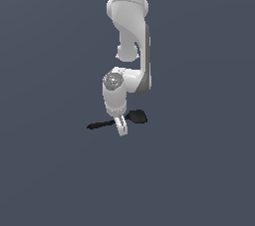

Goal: Pick up the object and move it to a goal position.

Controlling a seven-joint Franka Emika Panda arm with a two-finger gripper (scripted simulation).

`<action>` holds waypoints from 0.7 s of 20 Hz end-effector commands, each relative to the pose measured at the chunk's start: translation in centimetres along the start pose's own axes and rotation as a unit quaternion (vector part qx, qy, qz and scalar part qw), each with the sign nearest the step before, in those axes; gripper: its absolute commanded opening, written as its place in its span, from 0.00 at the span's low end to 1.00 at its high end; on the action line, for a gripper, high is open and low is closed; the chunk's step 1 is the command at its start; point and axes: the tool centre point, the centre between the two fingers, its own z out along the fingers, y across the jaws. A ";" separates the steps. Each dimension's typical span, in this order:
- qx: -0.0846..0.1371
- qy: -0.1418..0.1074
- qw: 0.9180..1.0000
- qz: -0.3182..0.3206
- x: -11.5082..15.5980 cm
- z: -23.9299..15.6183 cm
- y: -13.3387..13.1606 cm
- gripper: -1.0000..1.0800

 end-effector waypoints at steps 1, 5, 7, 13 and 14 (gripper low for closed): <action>0.000 0.000 1.000 -0.001 0.0 0.0 -0.1 0.00; 0.000 0.000 1.000 0.000 0.0 0.0 0.0 0.00; 0.000 0.000 1.000 0.000 -0.1 0.0 -0.1 0.00; 0.000 0.000 1.000 0.000 -1.9 -0.3 -1.3 0.00; 0.000 0.000 1.000 0.000 -2.4 -0.4 -1.7 0.00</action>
